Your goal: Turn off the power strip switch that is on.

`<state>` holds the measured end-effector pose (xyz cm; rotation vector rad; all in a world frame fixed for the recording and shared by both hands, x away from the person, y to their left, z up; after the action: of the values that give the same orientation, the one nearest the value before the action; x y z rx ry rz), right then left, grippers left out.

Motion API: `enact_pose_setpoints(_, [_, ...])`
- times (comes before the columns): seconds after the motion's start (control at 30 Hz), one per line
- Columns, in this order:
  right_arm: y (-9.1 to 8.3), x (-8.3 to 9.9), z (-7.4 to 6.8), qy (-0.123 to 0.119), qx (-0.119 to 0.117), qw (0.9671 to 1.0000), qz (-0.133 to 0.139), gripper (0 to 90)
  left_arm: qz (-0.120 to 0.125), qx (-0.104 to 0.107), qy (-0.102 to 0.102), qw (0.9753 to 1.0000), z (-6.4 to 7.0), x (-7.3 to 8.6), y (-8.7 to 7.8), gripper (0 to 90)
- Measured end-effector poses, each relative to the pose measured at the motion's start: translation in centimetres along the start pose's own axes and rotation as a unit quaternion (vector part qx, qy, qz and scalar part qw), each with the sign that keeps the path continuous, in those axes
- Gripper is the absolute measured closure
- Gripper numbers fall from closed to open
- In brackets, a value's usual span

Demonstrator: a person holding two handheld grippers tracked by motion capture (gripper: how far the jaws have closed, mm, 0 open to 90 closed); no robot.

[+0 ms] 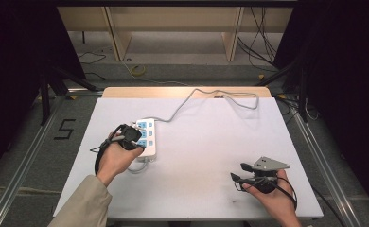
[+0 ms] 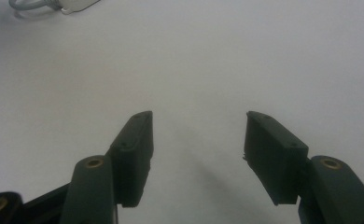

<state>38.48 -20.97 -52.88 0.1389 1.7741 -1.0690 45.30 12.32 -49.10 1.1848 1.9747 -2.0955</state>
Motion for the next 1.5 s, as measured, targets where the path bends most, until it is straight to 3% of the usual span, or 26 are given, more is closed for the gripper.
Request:
enact_pose_setpoints(0.33, [0.0, 0.0, 0.0, 0.003, 0.0, 1.0, 0.001, 43.2, -0.003, 0.002, 0.004, 1.0, 0.4, -0.7, 0.3, 89.3])
enact_pose_setpoints(1.5, [0.0, 0.1, 0.1, 0.002, 0.001, 1.0, 0.001, 43.0, -0.031, -0.005, 0.015, 0.9994, -0.3, -2.4, 1.5, 89.3])
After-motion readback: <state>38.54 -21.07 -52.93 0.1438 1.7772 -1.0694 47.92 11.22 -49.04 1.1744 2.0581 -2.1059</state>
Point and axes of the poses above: each handheld gripper's, and its own axes: y roughly forward along the jaws, x roughly out of its underside, z roughly to its right, the point moved 10 cm from there along y, roughly forward along the jaws, and after that the axes turned 5 degrees about -x, right-handed, at the moved point
